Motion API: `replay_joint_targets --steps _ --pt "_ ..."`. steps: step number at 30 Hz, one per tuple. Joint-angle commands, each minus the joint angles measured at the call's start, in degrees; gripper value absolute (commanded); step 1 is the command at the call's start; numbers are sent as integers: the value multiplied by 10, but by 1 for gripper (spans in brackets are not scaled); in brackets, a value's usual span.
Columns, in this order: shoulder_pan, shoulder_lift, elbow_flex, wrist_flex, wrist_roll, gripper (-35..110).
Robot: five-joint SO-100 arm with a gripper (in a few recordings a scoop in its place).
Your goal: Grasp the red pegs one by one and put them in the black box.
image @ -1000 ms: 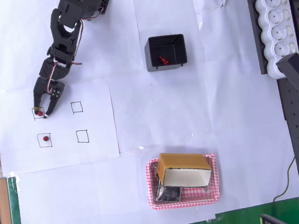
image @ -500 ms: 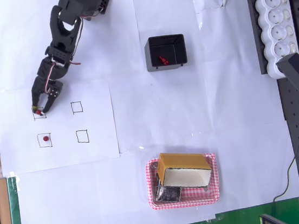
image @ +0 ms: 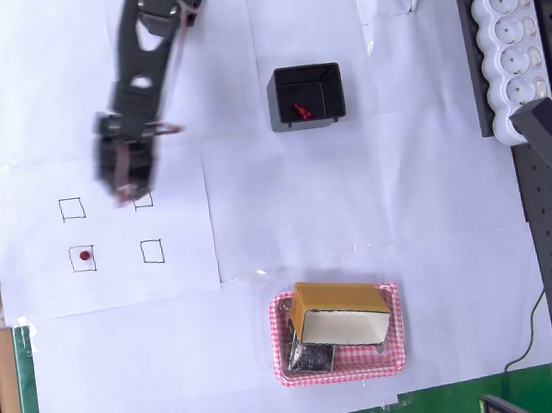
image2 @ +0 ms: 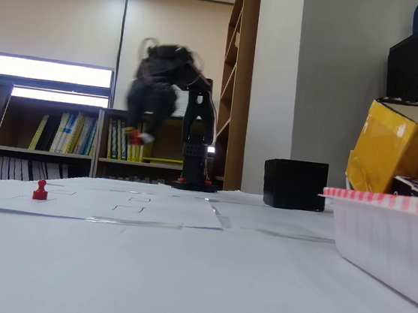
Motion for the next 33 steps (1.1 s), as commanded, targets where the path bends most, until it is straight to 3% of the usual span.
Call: replay_joint_targets --steps 1,7,12,26,33 --pt "-147 -55 79 52 -54 0" --pt "-318 8 192 40 -120 0" --pt "-388 44 192 24 -137 0" --pt "-429 161 139 16 -166 0" --pt "-441 137 166 52 -178 14"
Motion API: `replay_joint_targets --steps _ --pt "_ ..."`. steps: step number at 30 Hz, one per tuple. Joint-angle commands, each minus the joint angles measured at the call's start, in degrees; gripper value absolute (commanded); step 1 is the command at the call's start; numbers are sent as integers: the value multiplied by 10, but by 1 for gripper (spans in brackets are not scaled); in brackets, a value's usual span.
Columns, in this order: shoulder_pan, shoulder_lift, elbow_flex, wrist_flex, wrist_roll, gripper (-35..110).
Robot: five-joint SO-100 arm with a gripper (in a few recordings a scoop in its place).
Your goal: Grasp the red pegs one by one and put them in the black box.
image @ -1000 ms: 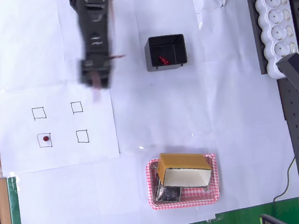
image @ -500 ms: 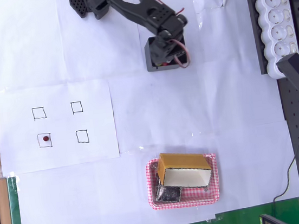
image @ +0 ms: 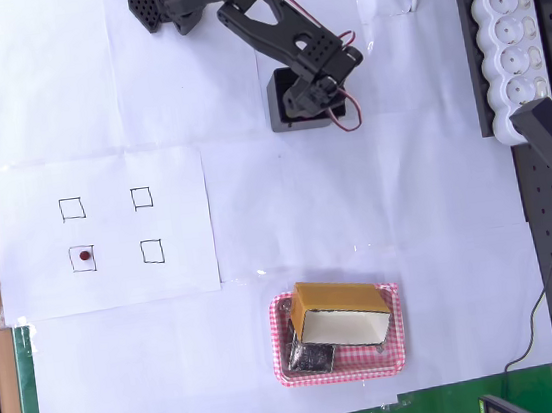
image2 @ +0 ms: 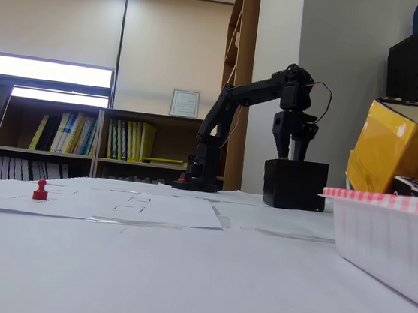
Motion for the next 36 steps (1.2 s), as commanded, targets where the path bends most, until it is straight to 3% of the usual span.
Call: replay_joint_targets --steps 1,10,13,15,17,21,26,29,36 --pt "-16 -39 52 26 -10 16" --pt "33 -207 111 25 8 21" --pt "107 -287 113 -1 21 21" --pt "186 -347 24 -37 72 20" --pt "294 -398 -122 -118 141 18" --pt "513 -446 -449 -378 311 18" --pt "692 -372 -646 -671 467 17" --pt "735 -269 -654 -813 482 17" --pt "739 -49 -562 -1066 398 19"
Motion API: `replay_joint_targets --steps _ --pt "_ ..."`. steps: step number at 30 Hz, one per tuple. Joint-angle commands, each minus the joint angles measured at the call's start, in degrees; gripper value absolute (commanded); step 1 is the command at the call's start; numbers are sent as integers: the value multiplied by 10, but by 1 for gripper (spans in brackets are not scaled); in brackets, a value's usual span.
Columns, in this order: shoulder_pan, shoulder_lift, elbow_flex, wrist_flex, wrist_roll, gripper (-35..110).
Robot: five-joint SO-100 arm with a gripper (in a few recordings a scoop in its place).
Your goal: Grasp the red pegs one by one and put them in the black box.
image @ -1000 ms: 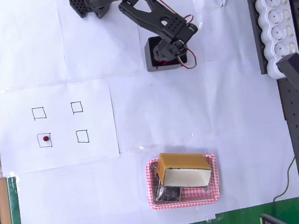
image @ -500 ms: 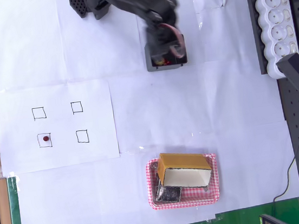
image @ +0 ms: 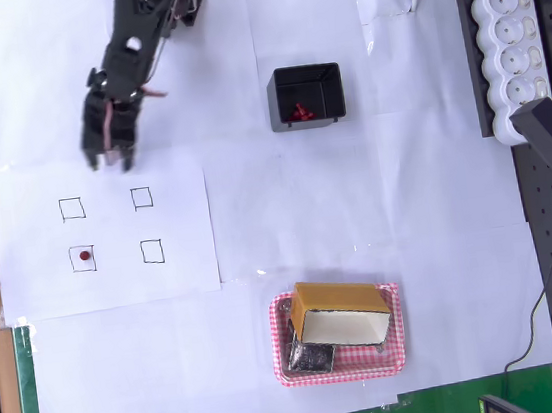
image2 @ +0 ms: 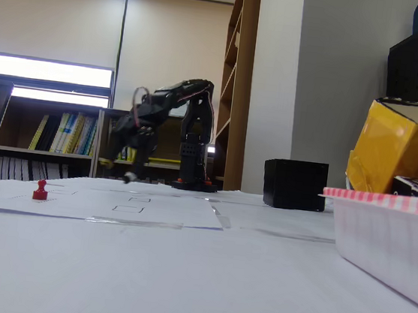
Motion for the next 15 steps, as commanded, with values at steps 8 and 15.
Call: replay_joint_targets --steps 8,15 --pt "4 208 172 -204 -57 21" --pt "-16 265 235 -226 -70 21"
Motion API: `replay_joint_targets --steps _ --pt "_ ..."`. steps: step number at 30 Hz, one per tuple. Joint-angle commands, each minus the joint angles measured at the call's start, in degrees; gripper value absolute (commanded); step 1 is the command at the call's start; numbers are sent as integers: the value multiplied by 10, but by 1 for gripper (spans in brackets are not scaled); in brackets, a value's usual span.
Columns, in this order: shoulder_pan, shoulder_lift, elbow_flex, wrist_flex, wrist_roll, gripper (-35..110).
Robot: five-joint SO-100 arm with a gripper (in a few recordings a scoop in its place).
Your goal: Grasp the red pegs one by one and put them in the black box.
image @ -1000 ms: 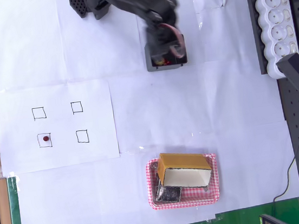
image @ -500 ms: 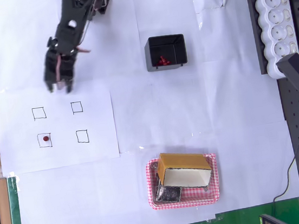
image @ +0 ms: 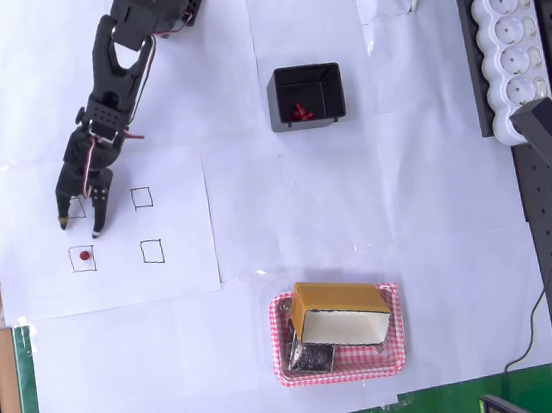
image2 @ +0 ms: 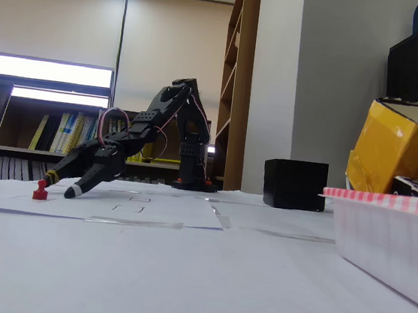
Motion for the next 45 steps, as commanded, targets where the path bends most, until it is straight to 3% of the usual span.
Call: replay_joint_targets --steps 1,20,28,45 --pt "-10 30 53 -17 -12 20" --pt "-39 105 120 -91 -34 20" --pt "-33 134 136 -140 -121 20" --pt "-48 128 143 -71 -159 20"
